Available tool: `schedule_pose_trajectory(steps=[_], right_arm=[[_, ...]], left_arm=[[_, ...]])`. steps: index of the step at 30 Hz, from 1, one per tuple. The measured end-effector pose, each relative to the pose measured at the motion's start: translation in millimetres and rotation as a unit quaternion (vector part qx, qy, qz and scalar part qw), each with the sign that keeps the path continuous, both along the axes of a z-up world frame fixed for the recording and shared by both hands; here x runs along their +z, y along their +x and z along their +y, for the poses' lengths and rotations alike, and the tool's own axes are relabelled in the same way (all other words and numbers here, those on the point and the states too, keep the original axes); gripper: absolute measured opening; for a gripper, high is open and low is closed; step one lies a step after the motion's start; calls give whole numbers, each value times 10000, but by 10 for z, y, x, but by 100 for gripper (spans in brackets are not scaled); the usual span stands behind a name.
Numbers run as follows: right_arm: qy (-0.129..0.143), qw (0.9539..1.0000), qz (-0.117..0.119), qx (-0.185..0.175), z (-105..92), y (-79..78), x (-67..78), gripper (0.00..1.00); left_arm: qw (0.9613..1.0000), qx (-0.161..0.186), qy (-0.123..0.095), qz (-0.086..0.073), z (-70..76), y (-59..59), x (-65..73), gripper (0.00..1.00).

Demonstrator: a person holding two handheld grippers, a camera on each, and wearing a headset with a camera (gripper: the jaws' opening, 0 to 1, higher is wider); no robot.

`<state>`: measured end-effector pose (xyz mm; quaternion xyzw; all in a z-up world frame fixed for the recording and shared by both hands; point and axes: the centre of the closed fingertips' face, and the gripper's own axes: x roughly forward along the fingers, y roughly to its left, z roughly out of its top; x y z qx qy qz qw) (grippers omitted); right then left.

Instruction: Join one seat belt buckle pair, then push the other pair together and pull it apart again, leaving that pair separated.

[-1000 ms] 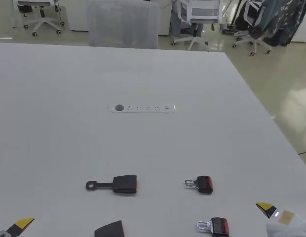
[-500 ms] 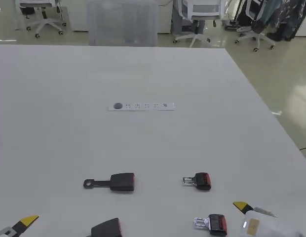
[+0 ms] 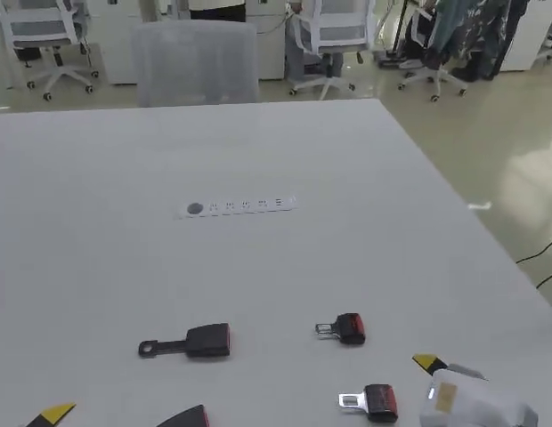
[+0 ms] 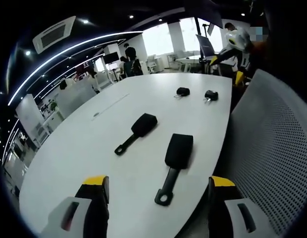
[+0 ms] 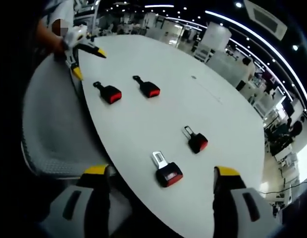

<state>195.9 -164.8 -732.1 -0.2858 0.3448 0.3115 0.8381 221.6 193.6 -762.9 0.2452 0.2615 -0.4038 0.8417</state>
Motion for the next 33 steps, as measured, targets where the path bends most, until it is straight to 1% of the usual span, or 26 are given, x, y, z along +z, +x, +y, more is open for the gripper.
schedule_pose_trajectory(steps=[1, 2, 4, 6, 8, 9, 12, 17, 22, 25, 29, 31, 33], right_arm=[[8, 10000, 0, -15, -17, -22, -2, 88], [-1, 10000, 1, -23, -45, -54, -14, 88], [-56, 10000, 13, 29, -84, -103, -26, 90], [-88, 9999, -37, 71, -107, -113, -2, 94], [-84, 9999, -43, 71, -145, -109, 2, 95], [-65, 10000, -57, 3, -171, -97, 14, 95], [103, 9998, -64, -176, -189, -77, 50, 95], [191, 9994, -86, -271, -149, -2, 89, 94], [249, 9992, -144, -273, -42, 76, 141, 94], [265, 9992, -135, -251, -26, 72, 149, 94], [238, 9991, -127, -315, -71, 67, 124, 93], [213, 9991, -66, -374, -96, 46, 102, 93], [231, 9990, -22, -378, -83, 16, 116, 93]], left_arm=[[10000, -6, 8, 28, -5, -5, -6, 85], [10000, -24, 27, 18, -17, -8, 0, 85], [10000, -66, 36, -44, -28, -16, 21, 87], [10000, -85, 23, -42, -34, -15, 20, 87], [10000, -87, -3, -47, -39, -12, 27, 87], [9999, -68, -34, -74, -39, 0, 40, 87], [9999, -46, -39, -110, -40, 14, 58, 87], [9999, -38, -28, -102, -32, 26, 53, 87], [9999, 43, -89, -47, -11, 43, 39, 87], [9999, 77, -115, 29, -11, 30, 23, 87], [9999, 49, -147, -42, -20, 37, 40, 87], [9998, 94, -161, -23, -3, 42, 29, 87], [9999, 73, -134, -35, -2, 38, 23, 87]])
